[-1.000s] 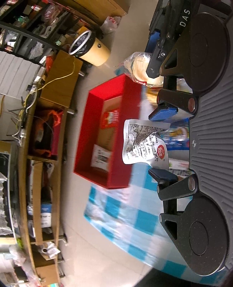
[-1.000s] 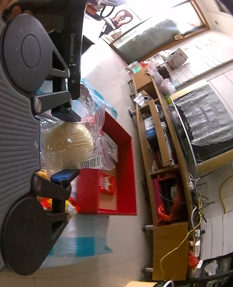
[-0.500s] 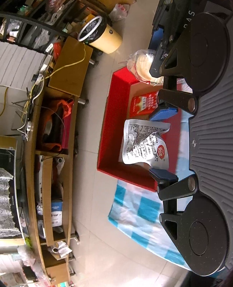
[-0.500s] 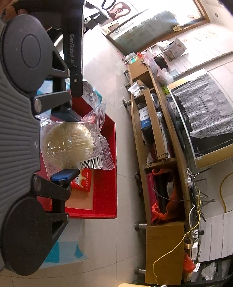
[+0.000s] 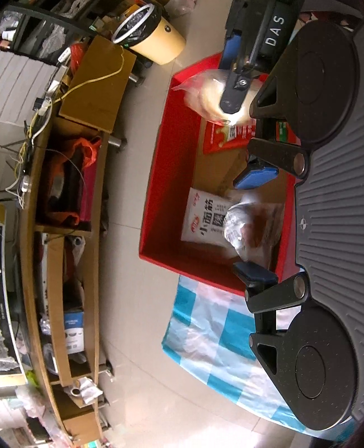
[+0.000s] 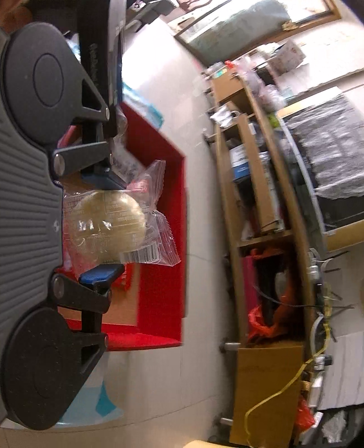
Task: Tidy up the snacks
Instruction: 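Carry the bun and white wrapper into the red box and release both, then withdraw both tools toward the Kaprons wafer and remaining snacks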
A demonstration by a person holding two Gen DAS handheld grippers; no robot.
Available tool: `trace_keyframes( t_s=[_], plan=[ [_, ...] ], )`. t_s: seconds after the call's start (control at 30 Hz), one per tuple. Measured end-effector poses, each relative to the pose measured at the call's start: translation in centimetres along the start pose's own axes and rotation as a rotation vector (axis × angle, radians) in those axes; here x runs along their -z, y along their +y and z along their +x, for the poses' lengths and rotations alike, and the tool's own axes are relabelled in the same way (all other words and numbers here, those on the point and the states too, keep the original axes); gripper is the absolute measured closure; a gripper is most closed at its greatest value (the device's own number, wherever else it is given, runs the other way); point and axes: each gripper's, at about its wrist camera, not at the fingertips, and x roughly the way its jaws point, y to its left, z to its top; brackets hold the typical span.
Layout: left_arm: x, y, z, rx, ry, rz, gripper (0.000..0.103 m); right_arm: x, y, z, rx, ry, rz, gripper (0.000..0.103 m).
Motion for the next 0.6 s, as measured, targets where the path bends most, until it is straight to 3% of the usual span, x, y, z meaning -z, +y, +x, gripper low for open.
trace_keyframes(
  t_s=[0.07,0.2,0.27,0.6],
  plan=[
    [0.1,0.3,0.2,-0.004,0.007,-0.017,0.024,0.3,0.0,0.4,0.004,0.011,-0.004,0.047],
    [0.2,0.3,-0.3,-0.001,0.009,-0.024,0.023,0.2,0.2,0.1,0.006,0.006,-0.013,0.044],
    [0.1,0.2,-0.8,-0.007,0.001,-0.022,0.017,0.1,0.0,-0.5,0.01,-0.011,-0.009,0.043],
    [1.4,0.8,-3.5,-0.003,0.0,-0.039,0.016,0.5,-0.6,-3.5,0.015,-0.036,0.026,0.04]
  ],
)
